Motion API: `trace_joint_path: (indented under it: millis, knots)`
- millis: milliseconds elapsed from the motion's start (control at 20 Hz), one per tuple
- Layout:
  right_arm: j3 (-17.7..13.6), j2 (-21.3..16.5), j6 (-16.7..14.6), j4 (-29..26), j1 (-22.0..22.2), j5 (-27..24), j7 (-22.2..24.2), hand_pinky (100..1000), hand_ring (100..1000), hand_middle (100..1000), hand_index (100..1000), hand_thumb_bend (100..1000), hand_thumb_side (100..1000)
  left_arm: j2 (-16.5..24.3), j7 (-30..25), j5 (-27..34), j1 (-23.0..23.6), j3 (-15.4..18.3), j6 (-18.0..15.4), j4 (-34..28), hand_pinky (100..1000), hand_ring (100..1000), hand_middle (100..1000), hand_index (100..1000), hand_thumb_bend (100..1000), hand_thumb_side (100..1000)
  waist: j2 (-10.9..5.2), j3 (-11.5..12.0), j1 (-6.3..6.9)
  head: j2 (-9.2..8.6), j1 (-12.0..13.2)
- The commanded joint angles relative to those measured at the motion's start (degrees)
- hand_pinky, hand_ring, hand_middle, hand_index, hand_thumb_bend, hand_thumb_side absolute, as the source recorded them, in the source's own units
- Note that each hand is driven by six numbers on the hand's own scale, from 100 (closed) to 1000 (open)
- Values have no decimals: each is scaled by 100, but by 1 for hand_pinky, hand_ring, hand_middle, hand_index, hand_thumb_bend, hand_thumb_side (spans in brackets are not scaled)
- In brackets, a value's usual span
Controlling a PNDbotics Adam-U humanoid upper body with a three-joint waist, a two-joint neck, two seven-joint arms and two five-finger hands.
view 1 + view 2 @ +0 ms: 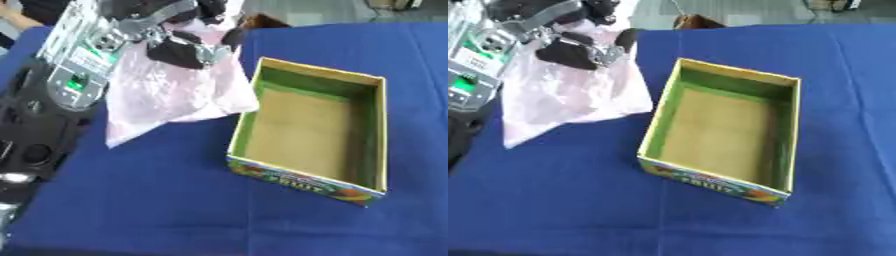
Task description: Pick up objects on the table and place them in the box.
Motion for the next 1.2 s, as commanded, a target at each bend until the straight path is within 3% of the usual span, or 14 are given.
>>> trace_joint_path:
  millis: [50,800,1200]
  knots:
    - [12,-91,-9,-89,-38,-17,38,685,641,717,889,100,861,-182,-88,142,-232,-54,-17,51,100,100,100,100,100,302,-53,-18,-27,-8,-4]
    - [107,-3,-54,-100,-141,-102,136,685,642,718,889,100,860,-1304,-353,230,-743,-564,-338,705,100,100,100,100,100,359,28,-239,-134,-8,221]
    - [150,30,-82,-109,-190,-146,186,686,642,719,890,100,863,-1524,-368,187,-828,-742,-512,940,100,100,100,100,100,376,74,-361,-194,-8,293]
